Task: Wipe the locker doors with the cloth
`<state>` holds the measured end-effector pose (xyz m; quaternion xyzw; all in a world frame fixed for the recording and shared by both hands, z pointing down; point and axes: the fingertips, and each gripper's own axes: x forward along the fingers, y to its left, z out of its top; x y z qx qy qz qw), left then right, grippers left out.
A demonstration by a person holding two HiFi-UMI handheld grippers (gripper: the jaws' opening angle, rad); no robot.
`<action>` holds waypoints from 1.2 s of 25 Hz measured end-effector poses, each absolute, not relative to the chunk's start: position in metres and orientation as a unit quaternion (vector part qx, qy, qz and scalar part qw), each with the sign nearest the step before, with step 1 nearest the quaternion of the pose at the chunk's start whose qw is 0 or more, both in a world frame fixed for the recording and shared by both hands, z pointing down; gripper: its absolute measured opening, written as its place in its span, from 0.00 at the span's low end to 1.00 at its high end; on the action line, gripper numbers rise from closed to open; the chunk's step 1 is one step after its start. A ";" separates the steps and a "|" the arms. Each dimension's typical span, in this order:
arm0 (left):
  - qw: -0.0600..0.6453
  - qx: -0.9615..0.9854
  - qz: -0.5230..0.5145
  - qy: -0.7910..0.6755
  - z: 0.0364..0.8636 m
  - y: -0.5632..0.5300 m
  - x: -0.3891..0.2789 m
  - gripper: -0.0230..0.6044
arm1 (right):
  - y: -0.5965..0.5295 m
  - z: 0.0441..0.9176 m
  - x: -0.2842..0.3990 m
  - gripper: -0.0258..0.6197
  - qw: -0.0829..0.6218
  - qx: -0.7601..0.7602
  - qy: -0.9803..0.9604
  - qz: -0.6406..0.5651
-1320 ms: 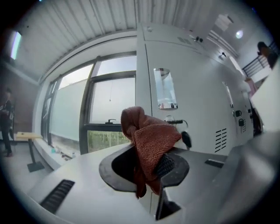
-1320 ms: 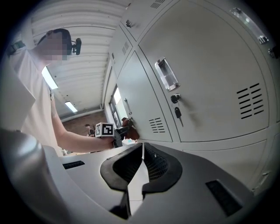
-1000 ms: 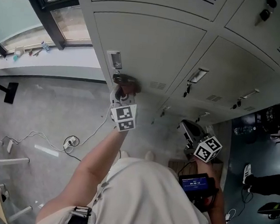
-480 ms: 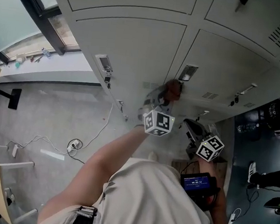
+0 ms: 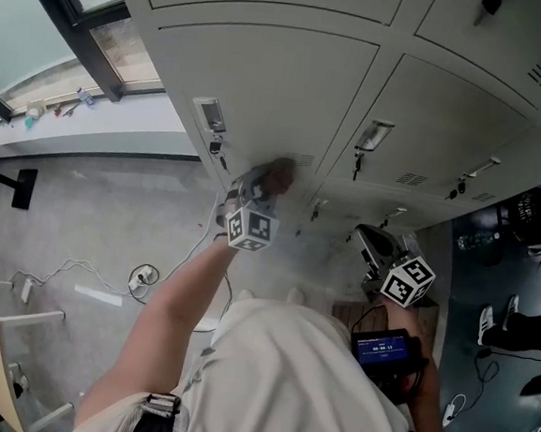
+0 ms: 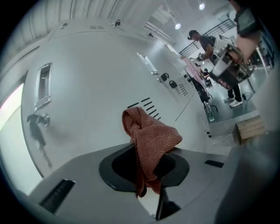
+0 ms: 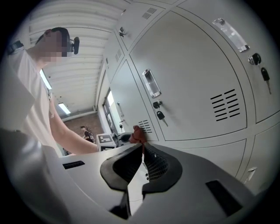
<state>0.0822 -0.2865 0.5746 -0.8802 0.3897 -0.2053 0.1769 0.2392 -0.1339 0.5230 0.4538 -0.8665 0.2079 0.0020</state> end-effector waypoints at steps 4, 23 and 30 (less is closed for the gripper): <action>0.196 -0.861 -0.237 0.405 0.583 -0.301 0.017 0.16 | -0.133 0.524 0.227 0.08 0.003 0.457 -0.864 0.210; 0.037 -0.854 -0.178 0.488 0.580 -0.281 -0.106 0.17 | -0.134 0.505 0.151 0.08 -0.013 0.417 -0.892 0.172; -0.050 -0.875 -0.117 0.468 0.570 -0.204 -0.077 0.17 | -0.140 0.496 0.143 0.08 -0.019 0.405 -0.901 0.155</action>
